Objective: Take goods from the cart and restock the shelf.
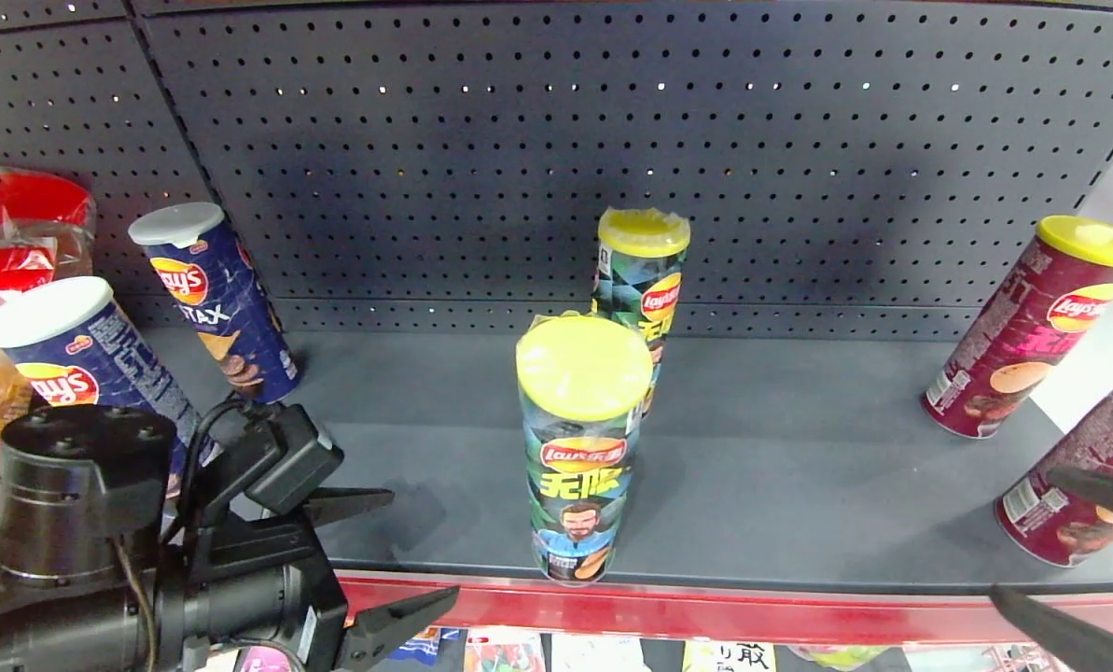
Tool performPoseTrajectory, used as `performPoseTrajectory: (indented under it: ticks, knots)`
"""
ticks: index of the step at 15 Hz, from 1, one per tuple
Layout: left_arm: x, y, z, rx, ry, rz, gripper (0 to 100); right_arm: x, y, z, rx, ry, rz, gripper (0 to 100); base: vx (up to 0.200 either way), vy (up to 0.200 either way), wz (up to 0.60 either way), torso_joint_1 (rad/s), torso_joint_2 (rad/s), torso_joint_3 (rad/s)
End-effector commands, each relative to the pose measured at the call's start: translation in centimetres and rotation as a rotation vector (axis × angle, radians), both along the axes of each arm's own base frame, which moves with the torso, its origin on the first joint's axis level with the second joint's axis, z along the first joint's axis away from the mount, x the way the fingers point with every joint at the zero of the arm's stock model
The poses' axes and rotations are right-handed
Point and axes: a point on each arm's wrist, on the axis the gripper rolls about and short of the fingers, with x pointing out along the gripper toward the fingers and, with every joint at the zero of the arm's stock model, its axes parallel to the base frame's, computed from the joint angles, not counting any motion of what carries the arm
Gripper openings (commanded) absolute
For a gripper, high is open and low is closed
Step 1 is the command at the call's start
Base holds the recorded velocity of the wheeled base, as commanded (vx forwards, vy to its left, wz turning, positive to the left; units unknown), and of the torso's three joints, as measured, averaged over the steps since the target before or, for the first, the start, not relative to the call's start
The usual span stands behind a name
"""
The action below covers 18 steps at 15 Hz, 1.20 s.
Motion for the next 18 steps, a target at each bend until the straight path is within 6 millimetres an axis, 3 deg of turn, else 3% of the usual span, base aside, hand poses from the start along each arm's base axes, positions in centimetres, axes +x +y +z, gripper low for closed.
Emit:
performPoseTrajectory:
  ticks: [1,8,18]
  knots:
    - [0.6,-0.4,-0.7,0.024,0.029,-0.009,100,-1.9,-1.6,0.2,0.053,-0.088,-0.072,100,0.000,0.000,0.00,0.000,0.00,0.000]
    - [4.0,-2.7,-0.5,0.036,0.012,-0.029,100,-2.0,-1.8,0.4,0.085,-0.086,-0.109,100,0.000,0.000,0.00,0.000,0.00,0.000]
    - [5.6,-4.6,-0.9,0.040,0.019,-0.060,100,-1.9,-1.9,0.4,0.095,-0.077,-0.129,100,0.000,0.000,0.00,0.000,0.00,0.000]
